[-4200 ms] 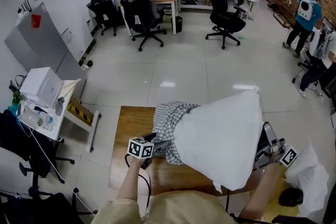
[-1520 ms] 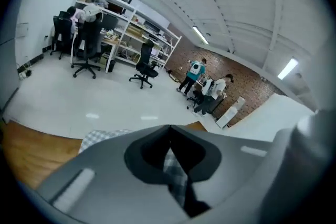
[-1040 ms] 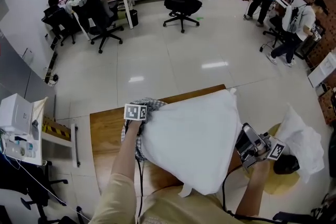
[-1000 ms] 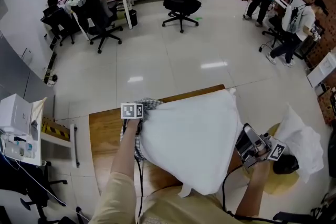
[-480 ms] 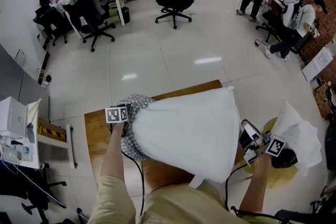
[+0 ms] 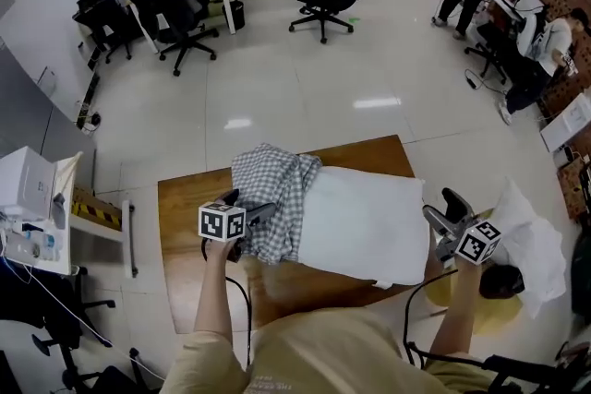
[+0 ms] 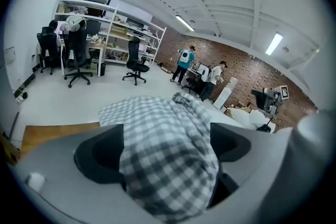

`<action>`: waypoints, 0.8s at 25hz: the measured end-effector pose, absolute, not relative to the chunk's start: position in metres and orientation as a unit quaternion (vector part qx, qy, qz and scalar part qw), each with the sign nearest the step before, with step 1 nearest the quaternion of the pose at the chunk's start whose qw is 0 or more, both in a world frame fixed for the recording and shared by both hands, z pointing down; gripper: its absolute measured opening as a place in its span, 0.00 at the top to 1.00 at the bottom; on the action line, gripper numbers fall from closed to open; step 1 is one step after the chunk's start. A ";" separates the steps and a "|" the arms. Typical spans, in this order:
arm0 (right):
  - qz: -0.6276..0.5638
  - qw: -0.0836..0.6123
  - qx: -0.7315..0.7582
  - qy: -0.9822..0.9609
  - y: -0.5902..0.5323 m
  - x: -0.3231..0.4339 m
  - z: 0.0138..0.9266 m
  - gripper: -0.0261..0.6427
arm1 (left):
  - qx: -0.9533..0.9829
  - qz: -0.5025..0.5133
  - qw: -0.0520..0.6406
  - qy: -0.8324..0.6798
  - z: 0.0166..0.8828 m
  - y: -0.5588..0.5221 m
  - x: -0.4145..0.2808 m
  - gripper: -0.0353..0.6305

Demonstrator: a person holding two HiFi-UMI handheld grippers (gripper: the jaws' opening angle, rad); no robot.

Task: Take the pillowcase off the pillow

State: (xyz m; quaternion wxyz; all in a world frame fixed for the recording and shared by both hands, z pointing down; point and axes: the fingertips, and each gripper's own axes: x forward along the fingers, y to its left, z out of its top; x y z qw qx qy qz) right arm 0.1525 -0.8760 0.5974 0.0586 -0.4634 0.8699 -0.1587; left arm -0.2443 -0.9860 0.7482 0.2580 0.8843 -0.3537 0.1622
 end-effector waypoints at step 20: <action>-0.021 -0.533 -0.177 0.827 -0.917 -0.066 0.929 0.17 | 0.857 0.121 0.211 -0.455 0.751 -0.860 -0.218 0.06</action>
